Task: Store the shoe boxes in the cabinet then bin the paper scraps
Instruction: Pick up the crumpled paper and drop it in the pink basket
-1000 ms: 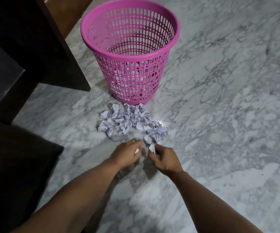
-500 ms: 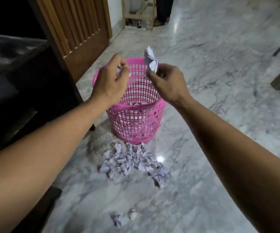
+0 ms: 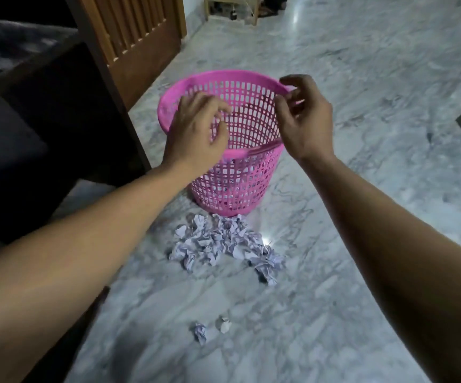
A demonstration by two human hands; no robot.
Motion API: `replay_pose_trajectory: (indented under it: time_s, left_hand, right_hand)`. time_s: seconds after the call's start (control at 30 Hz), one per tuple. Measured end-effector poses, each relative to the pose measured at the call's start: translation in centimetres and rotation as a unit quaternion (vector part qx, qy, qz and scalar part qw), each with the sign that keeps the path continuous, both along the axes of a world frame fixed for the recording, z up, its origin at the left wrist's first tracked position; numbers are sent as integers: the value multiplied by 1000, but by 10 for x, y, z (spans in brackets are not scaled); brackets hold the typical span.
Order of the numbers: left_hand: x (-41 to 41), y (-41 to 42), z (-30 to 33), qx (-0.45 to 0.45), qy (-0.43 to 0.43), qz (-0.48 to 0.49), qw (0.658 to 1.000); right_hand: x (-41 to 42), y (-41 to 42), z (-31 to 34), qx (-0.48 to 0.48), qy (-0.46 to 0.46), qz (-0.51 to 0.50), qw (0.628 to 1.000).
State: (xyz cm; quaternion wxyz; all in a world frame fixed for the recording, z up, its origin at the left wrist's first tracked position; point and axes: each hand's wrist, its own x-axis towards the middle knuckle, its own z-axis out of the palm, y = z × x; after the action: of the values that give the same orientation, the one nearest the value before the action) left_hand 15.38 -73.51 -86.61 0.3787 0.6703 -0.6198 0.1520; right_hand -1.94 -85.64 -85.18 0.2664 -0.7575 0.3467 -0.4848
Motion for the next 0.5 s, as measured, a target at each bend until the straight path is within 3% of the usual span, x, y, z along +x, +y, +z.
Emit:
replay_pose_trajectory:
  time_s: [0.07,0.13,0.23,0.3,0.4,0.5]
  left_hand:
    - [-14,39,-44,21,-39,-71,996]
    - [-22,79,-101,152,-43,-87,984]
    - [-13,124,-187,407,-28,12,913]
    - [2,138,-224,493,6,82,866]
    - [6,146,-252,526,27,90,845]
    - [-23,155,-261,470,14,58,881]
  right_hand:
    - [-30,18,-37,16,-84,-48,995]
    - [-57,36,-92,84,-53,-87,991]
    - [-90,71,-187,200,144,-45,968]
    - [-99,95,-234,235,299,10,925]
    - [-97,125,-272,210,447,27,869]
    - [-85,147,-287,86,510,70,853]
